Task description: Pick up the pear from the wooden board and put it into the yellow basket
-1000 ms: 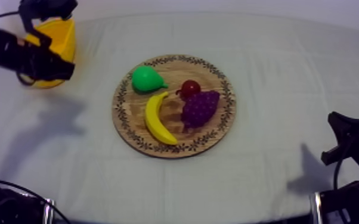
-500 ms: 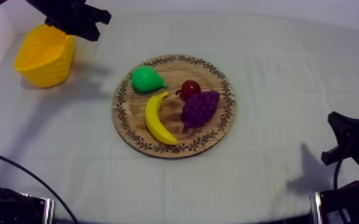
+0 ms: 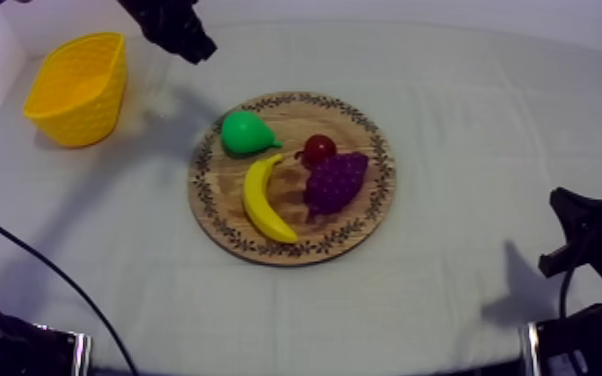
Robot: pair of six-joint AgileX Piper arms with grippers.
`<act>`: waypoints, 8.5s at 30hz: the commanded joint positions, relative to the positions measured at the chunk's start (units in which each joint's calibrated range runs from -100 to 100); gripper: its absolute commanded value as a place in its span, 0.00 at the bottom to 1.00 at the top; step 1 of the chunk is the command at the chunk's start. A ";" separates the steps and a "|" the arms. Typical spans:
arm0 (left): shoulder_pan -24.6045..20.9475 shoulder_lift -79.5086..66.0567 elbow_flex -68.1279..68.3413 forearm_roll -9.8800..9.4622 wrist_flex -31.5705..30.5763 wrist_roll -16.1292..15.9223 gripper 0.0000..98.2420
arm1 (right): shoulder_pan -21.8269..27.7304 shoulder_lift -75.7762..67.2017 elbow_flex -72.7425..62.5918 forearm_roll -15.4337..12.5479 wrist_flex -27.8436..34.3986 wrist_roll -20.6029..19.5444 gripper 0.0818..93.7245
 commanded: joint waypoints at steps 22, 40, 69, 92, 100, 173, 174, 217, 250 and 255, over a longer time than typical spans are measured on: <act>1.19 1.11 -3.23 0.05 7.41 -17.33 0.49 | 0.00 -0.04 -0.05 -0.01 0.04 0.01 0.00; 1.53 1.39 -0.50 -1.25 8.68 -16.41 0.87 | 0.00 -0.04 -0.05 -0.01 0.04 0.01 0.00; 4.46 21.95 -5.14 -0.70 2.78 -14.01 0.98 | 0.00 -0.04 -0.05 -0.01 0.04 0.01 0.00; 4.72 28.44 -9.64 -1.34 1.98 -9.33 0.56 | 0.00 -0.04 -0.05 -0.01 0.04 0.01 0.00; 5.03 27.57 -8.46 -1.35 0.80 -8.58 0.47 | 0.00 -0.04 -0.05 -0.01 0.04 0.01 0.00; -27.56 -8.73 -5.01 0.51 10.30 2.55 0.44 | 0.00 -0.04 -0.05 -0.01 0.04 0.01 0.00; -27.55 -8.07 -5.20 0.82 10.30 2.77 0.44 | 0.00 -0.04 -0.05 -0.01 0.04 0.01 0.00; -25.44 23.28 -16.41 -0.60 3.10 6.00 0.90 | 0.00 -0.04 -0.05 -0.01 0.04 0.01 0.00; -23.11 -10.99 -1.66 -0.89 4.21 5.70 0.44 | 0.00 -0.04 -0.05 -0.01 0.04 0.01 0.00; -22.83 -17.66 4.81 -0.42 2.23 5.35 0.38 | 0.00 -0.04 -0.05 -0.01 0.04 0.01 0.00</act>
